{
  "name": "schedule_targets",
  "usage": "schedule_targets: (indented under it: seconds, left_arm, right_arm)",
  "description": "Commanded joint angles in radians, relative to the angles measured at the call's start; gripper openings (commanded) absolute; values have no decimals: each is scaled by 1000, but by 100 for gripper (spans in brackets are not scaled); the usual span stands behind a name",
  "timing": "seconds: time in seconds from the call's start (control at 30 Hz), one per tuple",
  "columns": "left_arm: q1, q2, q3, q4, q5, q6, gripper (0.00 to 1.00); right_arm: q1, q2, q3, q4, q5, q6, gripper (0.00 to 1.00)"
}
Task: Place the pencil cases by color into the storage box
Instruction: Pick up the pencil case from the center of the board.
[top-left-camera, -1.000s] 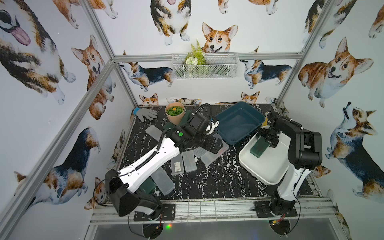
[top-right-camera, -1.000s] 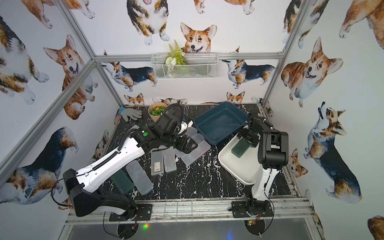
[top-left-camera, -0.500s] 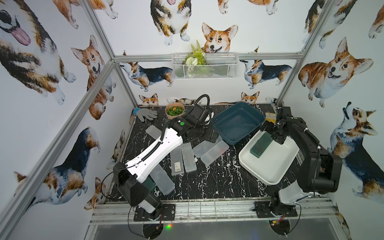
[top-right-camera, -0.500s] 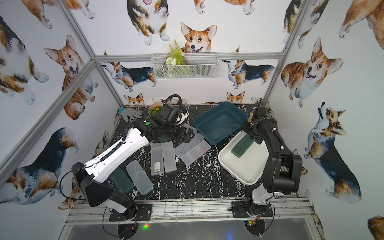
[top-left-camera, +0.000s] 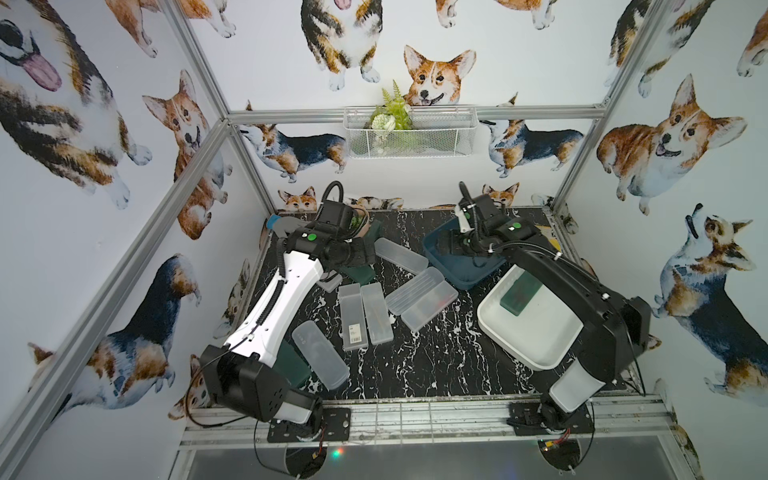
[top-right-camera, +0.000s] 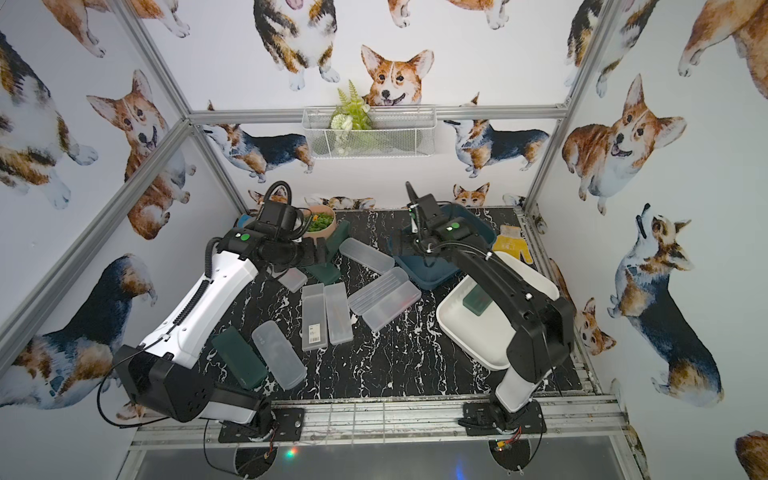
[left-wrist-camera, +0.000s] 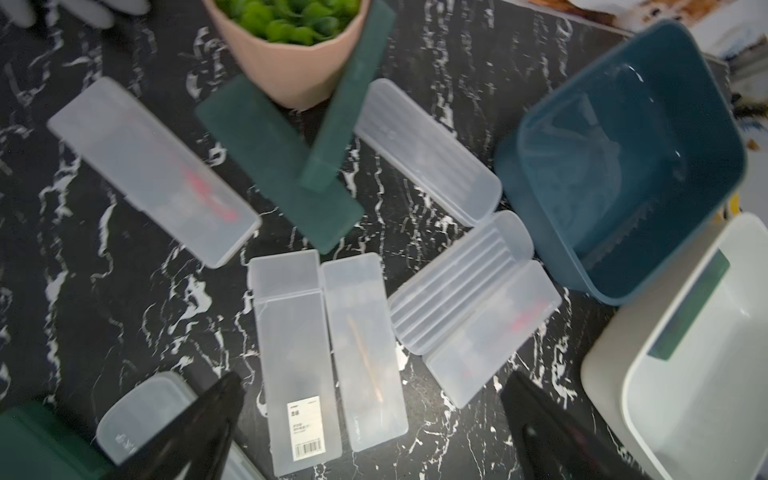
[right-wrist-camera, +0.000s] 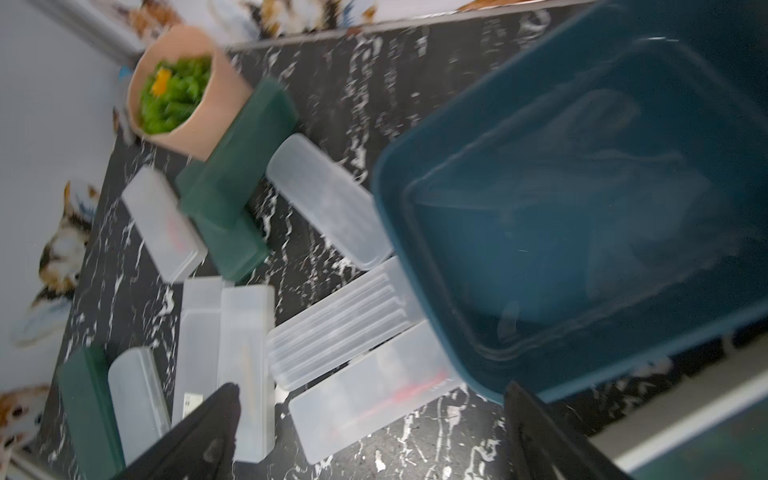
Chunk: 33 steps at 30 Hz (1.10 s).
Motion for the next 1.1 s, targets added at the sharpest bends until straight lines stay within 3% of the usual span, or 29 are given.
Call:
schedule_targets:
  seconds: [0.0, 0.3, 0.63, 1.07]
  left_arm:
    - [78, -68, -77, -46, -41, -81, 100]
    - [274, -229, -326, -98, -95, -188, 100]
    - [417, -249, -450, -122, -137, -328, 100]
    - [563, -227, -558, -69, -223, -253, 100]
  right_arm:
    - [70, 83, 79, 13, -64, -91, 100]
    - [257, 249, 212, -33, -211, -261, 100]
    - [330, 98, -100, 124, -377, -325, 100]
    - [331, -102, -303, 196, -349, -428, 100]
